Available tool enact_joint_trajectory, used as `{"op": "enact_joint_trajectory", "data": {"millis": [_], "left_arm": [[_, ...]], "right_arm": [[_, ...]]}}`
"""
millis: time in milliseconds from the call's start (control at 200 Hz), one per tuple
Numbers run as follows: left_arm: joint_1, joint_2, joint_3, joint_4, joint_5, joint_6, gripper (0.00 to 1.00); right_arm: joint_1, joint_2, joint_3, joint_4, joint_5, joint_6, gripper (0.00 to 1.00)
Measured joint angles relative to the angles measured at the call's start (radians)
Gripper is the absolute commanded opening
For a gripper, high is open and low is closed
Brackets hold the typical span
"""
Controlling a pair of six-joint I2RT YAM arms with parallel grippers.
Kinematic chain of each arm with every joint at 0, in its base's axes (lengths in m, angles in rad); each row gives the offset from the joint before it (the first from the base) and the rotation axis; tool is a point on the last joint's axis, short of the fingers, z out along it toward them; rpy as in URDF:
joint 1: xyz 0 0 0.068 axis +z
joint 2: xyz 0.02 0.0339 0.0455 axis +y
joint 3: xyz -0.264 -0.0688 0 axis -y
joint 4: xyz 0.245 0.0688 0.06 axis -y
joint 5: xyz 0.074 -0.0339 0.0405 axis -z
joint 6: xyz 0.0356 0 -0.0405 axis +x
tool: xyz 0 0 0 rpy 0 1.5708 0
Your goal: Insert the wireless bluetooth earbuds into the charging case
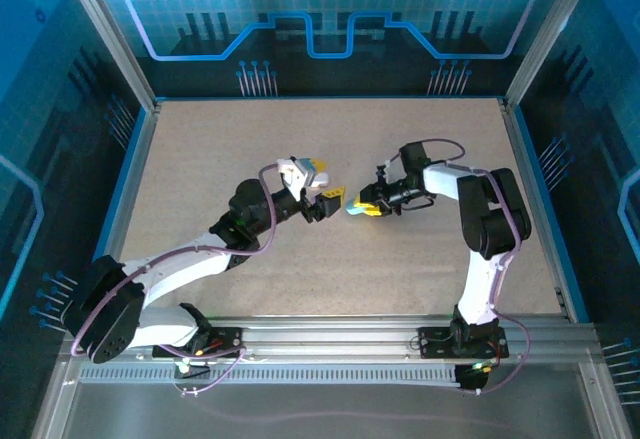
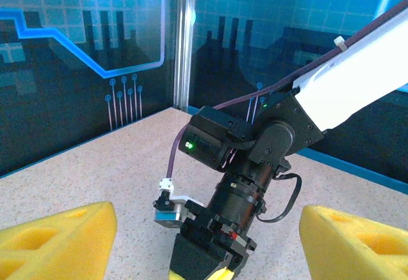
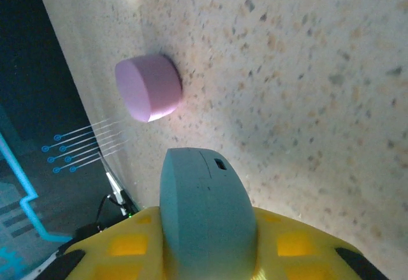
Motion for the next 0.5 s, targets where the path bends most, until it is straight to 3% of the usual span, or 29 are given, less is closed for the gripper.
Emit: {"op": "enact_joint_trajectory", "data": {"millis": [325,410,500], "left_arm": [[0.000,-0.008,0.000,-0.034,-0.021,0.000,0.84],[0.000,-0.013,0.000,-0.038,-0.028,0.000,0.84],[0.000,-0.018,0.000,-0.051,-0.035,0.000,0.85]], "right_arm": [[0.004,0.069,0.038,0.029,0.018,-0.007,0.29],[0.005,0.069,0.039,0.024,0.023,-0.015,0.36],[0.009,0.068,0.039,0.018,0.029,-0.030,0.38]]}}
